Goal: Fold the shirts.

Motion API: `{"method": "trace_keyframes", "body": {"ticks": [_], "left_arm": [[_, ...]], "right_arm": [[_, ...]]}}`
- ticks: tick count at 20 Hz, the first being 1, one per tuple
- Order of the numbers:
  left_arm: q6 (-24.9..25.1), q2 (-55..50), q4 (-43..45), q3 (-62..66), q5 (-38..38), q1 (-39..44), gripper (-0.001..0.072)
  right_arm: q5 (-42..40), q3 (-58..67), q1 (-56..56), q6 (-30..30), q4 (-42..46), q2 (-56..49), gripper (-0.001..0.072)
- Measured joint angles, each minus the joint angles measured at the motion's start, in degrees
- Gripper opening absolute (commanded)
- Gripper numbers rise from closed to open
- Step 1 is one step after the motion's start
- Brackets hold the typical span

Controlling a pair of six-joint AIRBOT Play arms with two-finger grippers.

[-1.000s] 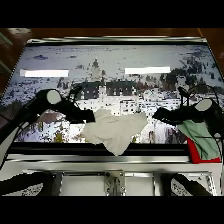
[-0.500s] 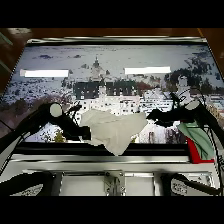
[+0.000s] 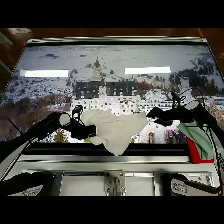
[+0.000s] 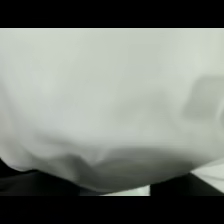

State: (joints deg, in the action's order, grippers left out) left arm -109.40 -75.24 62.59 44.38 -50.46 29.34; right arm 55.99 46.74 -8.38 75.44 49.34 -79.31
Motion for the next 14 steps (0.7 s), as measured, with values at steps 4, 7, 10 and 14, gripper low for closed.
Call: {"method": "trace_keyframes", "body": {"ticks": [4,7,10,14], "left_arm": [[-2.47,-0.79,-0.02,0.24,6.25,0.31,0.0052],[-1.64,-0.02,0.00,0.59,8.00,0.39,0.0052],[-0.13,2.14,-0.02,0.74,8.74,0.39,0.0052],[3.63,6.84,0.04,1.27,9.09,0.33,0.0051]], "right_arm": [[-0.09,-0.04,0.00,0.63,-1.51,-1.84,0.0692],[0.00,-0.04,0.15,0.83,-3.37,-4.33,0.0691],[0.92,0.00,2.05,0.96,-5.75,-6.75,0.0379],[0.09,0.96,5.25,-0.31,-6.54,-8.07,0.0057]]}}
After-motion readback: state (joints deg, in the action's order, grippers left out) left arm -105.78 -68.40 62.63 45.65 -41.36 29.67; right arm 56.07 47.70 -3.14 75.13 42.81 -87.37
